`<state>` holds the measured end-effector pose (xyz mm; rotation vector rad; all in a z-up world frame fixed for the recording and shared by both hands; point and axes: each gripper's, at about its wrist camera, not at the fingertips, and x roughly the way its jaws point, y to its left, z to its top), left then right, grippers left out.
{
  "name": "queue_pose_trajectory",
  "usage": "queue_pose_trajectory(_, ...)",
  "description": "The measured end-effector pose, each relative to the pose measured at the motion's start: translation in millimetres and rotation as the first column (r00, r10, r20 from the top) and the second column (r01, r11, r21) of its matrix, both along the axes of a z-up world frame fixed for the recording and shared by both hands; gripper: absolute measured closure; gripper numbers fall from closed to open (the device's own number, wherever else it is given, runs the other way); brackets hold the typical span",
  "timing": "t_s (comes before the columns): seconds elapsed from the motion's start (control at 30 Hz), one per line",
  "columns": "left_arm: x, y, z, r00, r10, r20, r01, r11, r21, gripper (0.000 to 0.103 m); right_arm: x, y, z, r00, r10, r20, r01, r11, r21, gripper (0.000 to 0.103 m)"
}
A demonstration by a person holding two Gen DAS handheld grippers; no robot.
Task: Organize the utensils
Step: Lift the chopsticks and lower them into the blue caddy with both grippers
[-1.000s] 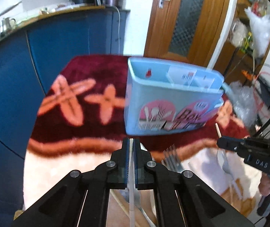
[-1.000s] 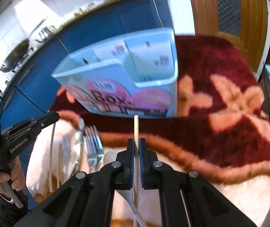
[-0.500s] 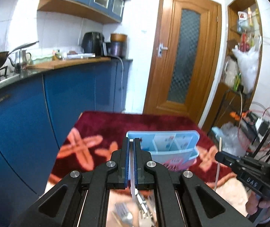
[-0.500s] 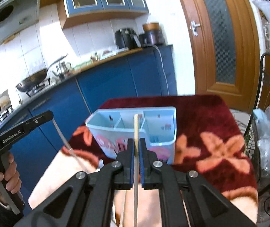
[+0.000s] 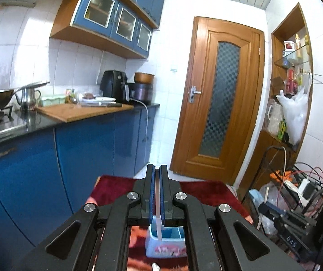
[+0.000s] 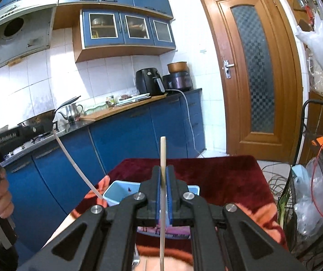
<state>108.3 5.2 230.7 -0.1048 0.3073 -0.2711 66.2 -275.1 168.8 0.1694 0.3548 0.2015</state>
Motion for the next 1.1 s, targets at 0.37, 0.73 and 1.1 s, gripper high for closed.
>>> queue_pose_trajectory(0.37,58,-29,-32,0.996,-0.014,-0.093,0.020,0.998,0.058,0.099,41,1,6,0.994,-0.066,0.083,0.068,0.997,-0.021,0.097)
queue_pose_trajectory(0.73,96,-48,-95,0.983,-0.032,-0.181,0.051,0.993,0.104,0.099,93,0,-28,0.987,-0.104,0.126,0.112,0.992,-0.058,0.097)
queue_pose_trajectory(1.1,107,-47,-125,0.975,-0.034,-0.218,0.057,0.993,0.101,0.099,101,-6,-72,0.997,-0.071,0.026,0.074,0.992,-0.103,0.097)
